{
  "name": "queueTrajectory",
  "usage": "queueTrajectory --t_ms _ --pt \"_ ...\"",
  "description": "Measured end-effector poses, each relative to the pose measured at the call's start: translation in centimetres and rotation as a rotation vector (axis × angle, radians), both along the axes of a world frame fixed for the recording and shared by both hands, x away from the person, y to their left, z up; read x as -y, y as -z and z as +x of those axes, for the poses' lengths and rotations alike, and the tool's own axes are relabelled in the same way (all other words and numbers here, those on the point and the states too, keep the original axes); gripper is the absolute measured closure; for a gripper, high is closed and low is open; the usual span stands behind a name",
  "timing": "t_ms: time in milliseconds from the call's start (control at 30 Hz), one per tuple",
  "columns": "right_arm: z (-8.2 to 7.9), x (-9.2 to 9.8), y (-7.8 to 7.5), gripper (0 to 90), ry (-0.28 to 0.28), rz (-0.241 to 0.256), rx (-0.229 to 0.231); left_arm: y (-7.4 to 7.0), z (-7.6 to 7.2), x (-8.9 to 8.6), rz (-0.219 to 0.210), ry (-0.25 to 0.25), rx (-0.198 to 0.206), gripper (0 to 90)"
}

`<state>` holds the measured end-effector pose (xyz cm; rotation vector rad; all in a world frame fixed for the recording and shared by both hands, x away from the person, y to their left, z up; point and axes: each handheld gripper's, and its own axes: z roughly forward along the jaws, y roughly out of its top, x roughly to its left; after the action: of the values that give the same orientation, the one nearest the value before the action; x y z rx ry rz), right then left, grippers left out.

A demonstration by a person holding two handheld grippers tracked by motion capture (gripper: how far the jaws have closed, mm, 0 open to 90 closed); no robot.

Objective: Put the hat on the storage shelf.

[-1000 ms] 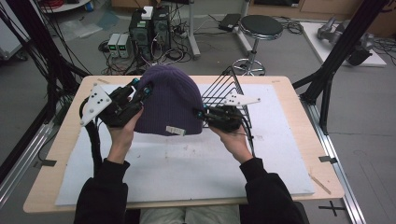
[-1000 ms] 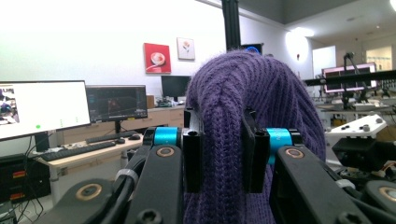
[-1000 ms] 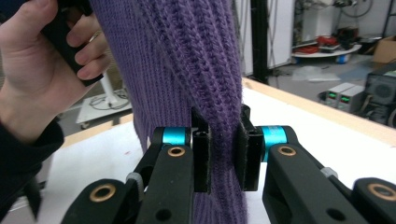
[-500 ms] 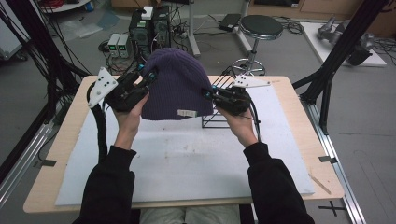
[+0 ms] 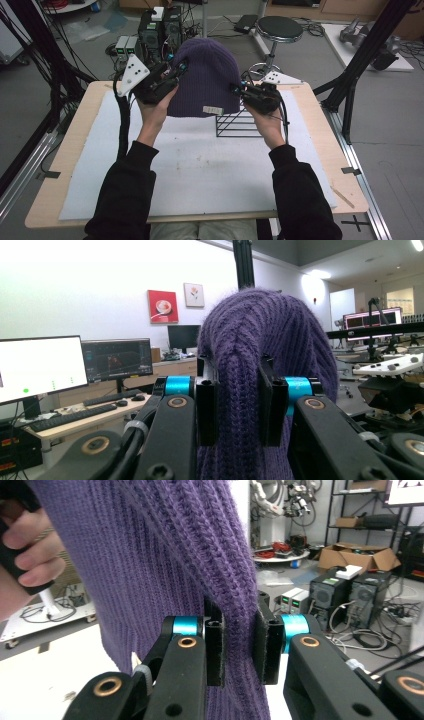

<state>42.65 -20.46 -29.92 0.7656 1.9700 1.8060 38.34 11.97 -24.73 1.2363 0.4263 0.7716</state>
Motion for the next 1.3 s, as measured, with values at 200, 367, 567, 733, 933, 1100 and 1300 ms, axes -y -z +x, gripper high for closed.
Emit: queueTrajectory --t_ms 200,367,567,733,933,1100,1300 --pt "1.3 1.0 0.1 78.7 0.023 0.027 -0.003 -1.1 1.2 1.8 0.02 0.013 0.009 74.7" --pt "1.5 1.9 0.2 78.7 0.057 0.032 -0.012 -1.2 2.0 3.3 0.032 0.027 0.003 74.7" --pt "1.2 4.0 0.0 78.6 0.097 0.019 -0.016 -0.8 2.6 4.6 0.036 0.052 -0.011 74.4" --pt "0.7 5.3 0.1 78.5 0.124 0.008 -0.017 -0.3 2.8 5.8 0.046 0.083 -0.01 74.1" --pt "0.2 7.1 0.3 78.6 0.17 -0.036 -0.01 0.5 3.6 7.0 0.051 0.099 -0.017 72.3" --pt "0.1 8.0 0.3 78.5 0.205 -0.051 -0.007 1.3 4.3 8.0 0.045 0.12 -0.033 72.4" --pt "0.2 9.2 0.9 78.5 0.244 -0.065 -0.02 2.3 4.9 9.3 0.044 0.141 -0.05 72.5"
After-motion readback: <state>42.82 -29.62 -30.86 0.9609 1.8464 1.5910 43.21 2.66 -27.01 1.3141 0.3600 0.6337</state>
